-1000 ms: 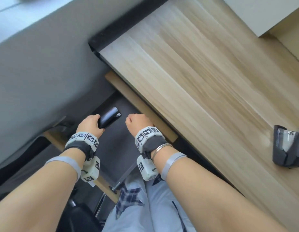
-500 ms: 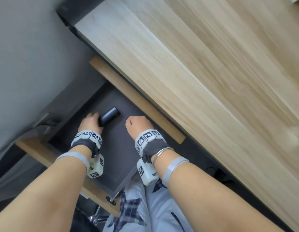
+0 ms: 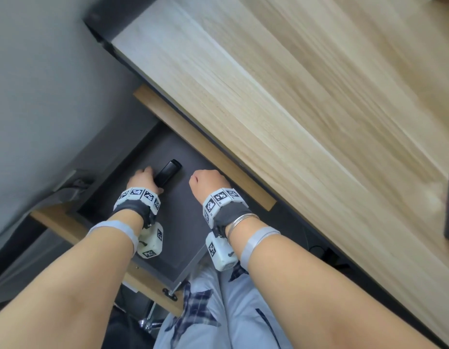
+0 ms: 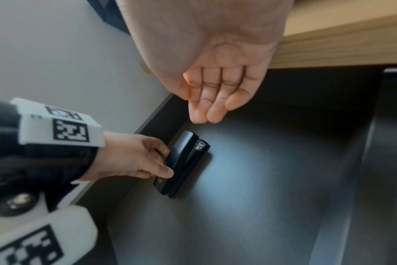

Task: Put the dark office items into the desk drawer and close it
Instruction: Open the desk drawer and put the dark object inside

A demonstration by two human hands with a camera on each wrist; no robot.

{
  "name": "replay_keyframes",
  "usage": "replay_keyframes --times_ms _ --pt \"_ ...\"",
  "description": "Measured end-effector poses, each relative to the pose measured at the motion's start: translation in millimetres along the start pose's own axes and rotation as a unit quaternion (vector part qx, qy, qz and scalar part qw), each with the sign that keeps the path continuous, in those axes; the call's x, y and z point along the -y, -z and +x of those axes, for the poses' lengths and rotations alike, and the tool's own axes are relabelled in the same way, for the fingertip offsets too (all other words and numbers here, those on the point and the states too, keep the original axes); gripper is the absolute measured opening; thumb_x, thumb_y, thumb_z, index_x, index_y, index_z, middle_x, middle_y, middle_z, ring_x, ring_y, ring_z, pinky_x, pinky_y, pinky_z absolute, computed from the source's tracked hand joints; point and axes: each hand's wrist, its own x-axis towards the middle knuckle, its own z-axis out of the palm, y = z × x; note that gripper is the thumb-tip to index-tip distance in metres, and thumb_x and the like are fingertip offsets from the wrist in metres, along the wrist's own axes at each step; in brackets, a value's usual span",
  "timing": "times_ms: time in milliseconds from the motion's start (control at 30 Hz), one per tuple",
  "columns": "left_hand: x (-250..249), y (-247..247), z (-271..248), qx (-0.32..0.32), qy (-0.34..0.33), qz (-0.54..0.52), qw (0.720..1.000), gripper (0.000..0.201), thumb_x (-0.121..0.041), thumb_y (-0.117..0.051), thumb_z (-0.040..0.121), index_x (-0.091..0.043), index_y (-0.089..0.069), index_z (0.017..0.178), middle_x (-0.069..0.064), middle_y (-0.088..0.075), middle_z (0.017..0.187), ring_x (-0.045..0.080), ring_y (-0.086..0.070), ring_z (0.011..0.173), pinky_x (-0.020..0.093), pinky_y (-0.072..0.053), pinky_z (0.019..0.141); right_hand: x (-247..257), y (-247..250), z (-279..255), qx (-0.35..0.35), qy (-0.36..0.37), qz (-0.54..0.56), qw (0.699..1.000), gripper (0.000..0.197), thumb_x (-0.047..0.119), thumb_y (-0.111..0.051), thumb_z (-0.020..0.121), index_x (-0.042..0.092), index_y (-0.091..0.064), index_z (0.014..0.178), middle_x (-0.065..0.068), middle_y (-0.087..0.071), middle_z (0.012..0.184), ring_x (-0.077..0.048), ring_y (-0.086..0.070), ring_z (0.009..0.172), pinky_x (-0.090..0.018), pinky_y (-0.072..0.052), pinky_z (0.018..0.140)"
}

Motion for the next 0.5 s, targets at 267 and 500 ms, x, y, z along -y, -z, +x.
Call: replay_keyframes --times_ms 267,500 --pt "-30.8 45.3 -71.8 0.008 -0.060 0.059 0.996 0.034 -0.016 -0.058 0.084 -0.013 -0.059 0.118 0.010 -0.063 0.123 0.030 -0.059 0.114 0.032 -0.047 0.093 0.6 32.5 -61.0 -0.033 0.042 0.011 0.999 0.030 0.015 -0.033 0.098 0.007 -0.061 0.091 -0.010 -0.054 0.084 -0.030 -0.050 0.074 -0.021 -0.027 0.047" --pt "-89.0 95.4 -148.0 0.014 -0.135 0.139 0.981 0.030 -0.021 -0.054 0.088 -0.007 -0.068 0.111 0.011 -0.067 0.119 0.029 -0.061 0.111 0.034 -0.048 0.094 -23.3 78.7 -117.6 -0.082 0.067 0.030 0.994 0.035 0.016 -0.034 0.097 0.008 -0.066 0.109 -0.015 -0.065 0.100 -0.030 -0.050 0.077 -0.028 -0.036 0.066"
